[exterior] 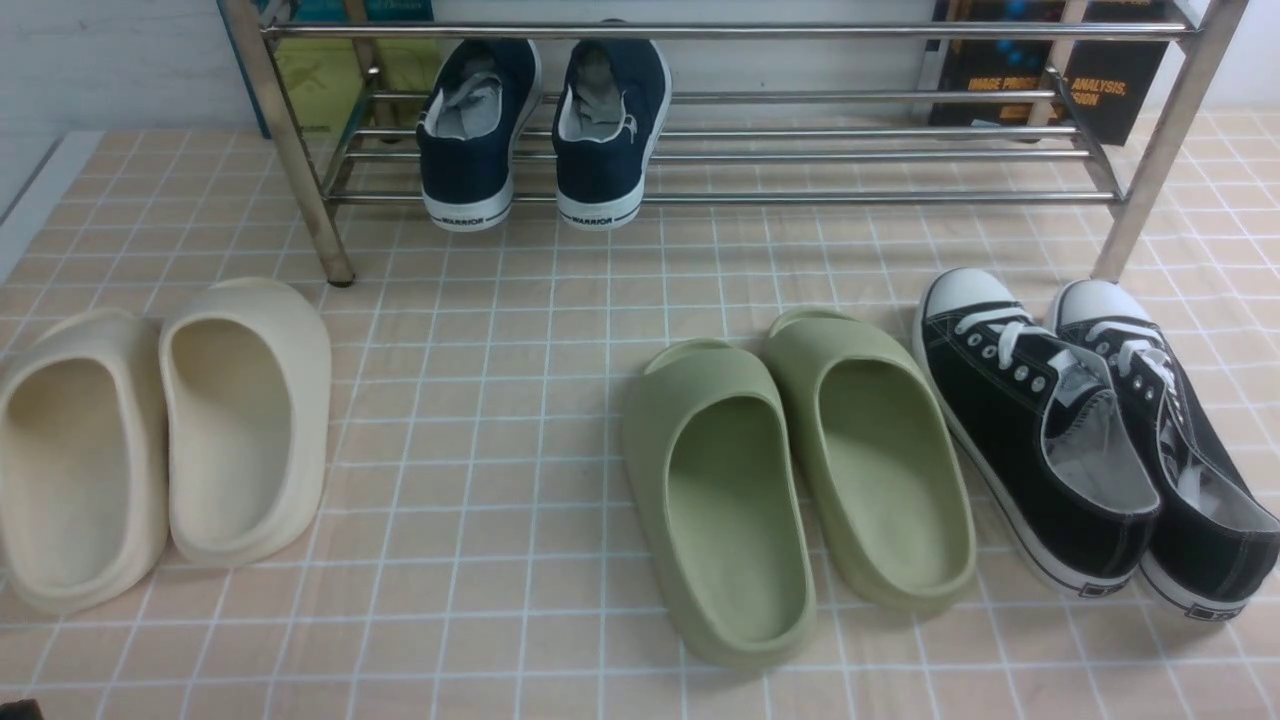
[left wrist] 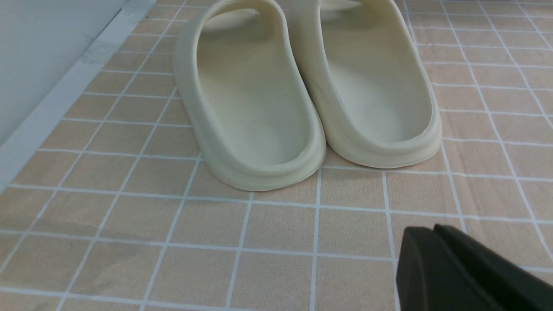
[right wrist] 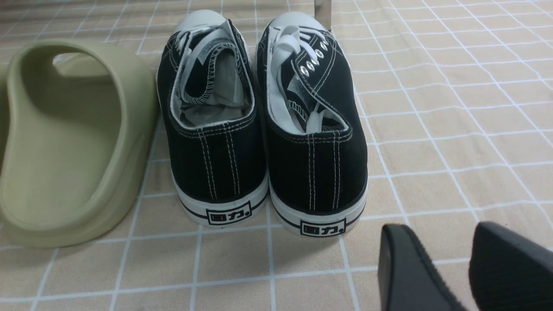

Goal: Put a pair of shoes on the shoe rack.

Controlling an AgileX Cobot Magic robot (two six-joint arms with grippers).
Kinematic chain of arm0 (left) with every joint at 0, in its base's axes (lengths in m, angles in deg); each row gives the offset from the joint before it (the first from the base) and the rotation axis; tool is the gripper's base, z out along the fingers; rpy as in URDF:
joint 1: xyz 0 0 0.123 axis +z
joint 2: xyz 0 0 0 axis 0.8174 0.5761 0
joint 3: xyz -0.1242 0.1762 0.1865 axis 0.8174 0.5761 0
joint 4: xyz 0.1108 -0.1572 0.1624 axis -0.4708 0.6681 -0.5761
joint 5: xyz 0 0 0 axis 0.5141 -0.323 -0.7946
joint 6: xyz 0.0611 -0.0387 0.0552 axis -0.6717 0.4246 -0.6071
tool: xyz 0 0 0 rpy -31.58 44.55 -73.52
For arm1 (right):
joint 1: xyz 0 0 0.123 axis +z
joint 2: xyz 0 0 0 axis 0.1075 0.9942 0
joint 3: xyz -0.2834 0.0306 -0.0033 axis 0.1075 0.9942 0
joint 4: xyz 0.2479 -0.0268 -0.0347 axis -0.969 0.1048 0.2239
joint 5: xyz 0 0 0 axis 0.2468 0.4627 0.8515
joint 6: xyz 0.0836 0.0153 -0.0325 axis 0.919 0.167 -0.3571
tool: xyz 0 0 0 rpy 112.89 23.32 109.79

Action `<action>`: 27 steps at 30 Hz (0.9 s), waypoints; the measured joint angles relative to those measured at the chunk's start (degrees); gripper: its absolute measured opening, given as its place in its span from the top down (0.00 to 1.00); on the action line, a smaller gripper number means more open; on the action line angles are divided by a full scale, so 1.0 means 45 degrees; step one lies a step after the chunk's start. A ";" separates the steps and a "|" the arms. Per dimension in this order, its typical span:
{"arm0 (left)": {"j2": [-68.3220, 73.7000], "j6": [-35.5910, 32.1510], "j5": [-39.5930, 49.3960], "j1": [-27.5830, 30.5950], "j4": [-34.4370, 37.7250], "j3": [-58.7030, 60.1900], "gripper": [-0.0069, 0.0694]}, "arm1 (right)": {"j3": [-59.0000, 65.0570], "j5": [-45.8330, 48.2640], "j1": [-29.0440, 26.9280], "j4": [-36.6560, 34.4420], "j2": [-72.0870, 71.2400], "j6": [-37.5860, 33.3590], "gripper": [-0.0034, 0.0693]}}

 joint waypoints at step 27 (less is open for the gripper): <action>0.0000 0.0000 -0.0011 0.0000 0.0000 0.0000 0.82 | 0.0000 0.0000 0.0000 0.0000 0.0000 0.0000 0.62</action>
